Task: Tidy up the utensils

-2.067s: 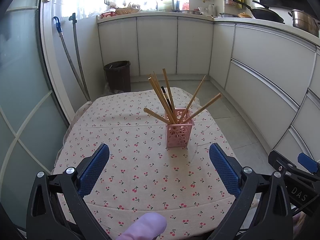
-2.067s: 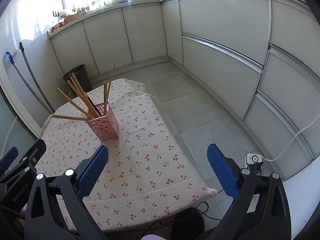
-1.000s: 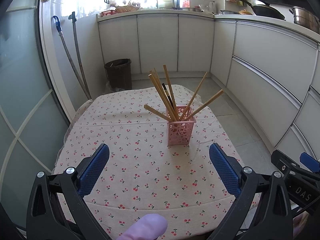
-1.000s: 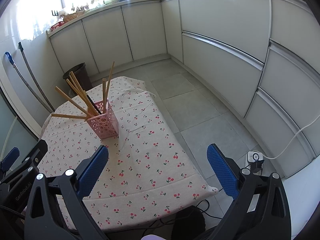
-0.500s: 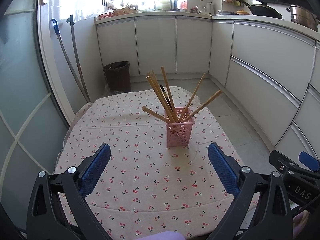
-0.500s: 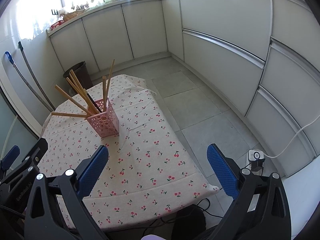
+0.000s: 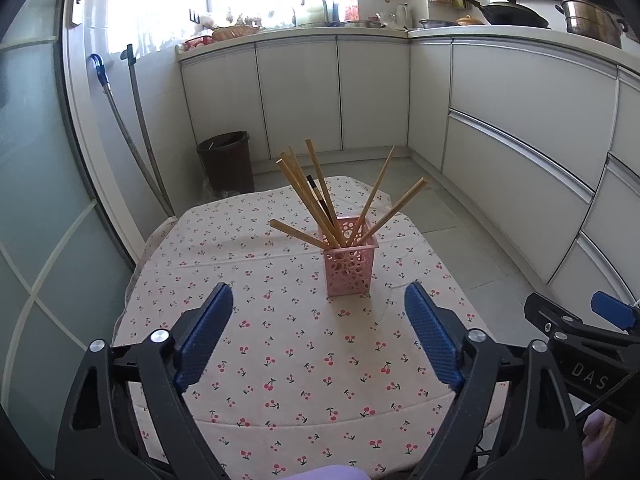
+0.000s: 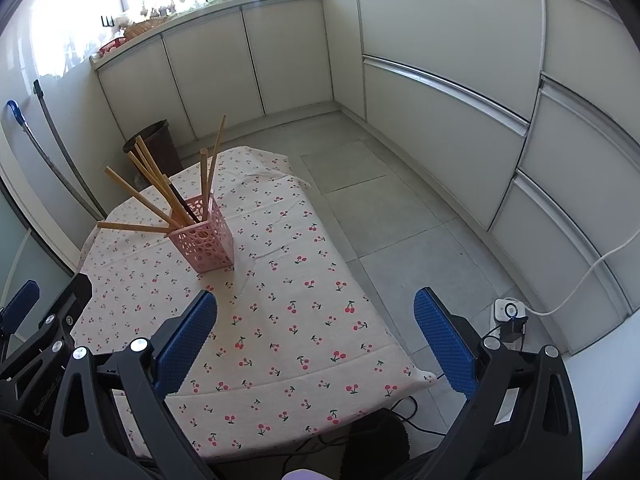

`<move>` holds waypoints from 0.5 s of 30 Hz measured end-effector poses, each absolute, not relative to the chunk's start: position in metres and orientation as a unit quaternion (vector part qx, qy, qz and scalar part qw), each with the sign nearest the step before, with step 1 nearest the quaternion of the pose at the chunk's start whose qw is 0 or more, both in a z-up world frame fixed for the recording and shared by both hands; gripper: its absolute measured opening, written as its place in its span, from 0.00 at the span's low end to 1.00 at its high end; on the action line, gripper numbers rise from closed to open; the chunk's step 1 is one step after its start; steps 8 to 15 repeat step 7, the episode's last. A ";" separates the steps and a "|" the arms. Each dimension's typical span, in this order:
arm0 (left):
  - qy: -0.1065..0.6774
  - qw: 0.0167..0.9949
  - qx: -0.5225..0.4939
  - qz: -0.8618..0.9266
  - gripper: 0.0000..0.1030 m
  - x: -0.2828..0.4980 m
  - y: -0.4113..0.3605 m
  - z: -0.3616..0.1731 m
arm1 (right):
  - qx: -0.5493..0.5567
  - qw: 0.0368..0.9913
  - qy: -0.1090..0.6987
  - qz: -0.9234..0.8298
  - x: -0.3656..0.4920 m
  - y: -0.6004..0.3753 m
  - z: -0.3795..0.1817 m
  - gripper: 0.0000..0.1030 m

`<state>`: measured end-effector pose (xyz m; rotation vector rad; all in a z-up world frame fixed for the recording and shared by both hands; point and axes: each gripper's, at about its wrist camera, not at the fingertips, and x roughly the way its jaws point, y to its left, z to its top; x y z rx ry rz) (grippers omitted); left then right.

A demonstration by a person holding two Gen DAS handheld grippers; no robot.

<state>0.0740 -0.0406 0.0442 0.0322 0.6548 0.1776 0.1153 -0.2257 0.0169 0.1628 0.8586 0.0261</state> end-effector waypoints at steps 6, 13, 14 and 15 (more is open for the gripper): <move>0.316 0.943 0.010 0.103 0.93 0.073 -0.038 0.048 | 0.077 0.907 0.415 0.006 0.117 -0.228 0.016 0.93; 0.315 0.943 0.010 0.103 0.93 0.073 -0.038 0.048 | 0.077 0.907 0.415 0.005 0.116 -0.229 0.015 0.93; 0.315 0.943 0.010 0.103 0.93 0.073 -0.038 0.048 | 0.077 0.907 0.415 0.005 0.116 -0.229 0.015 0.93; 0.315 0.943 0.010 0.103 0.93 0.073 -0.038 0.048 | 0.077 0.907 0.415 0.005 0.116 -0.229 0.015 0.93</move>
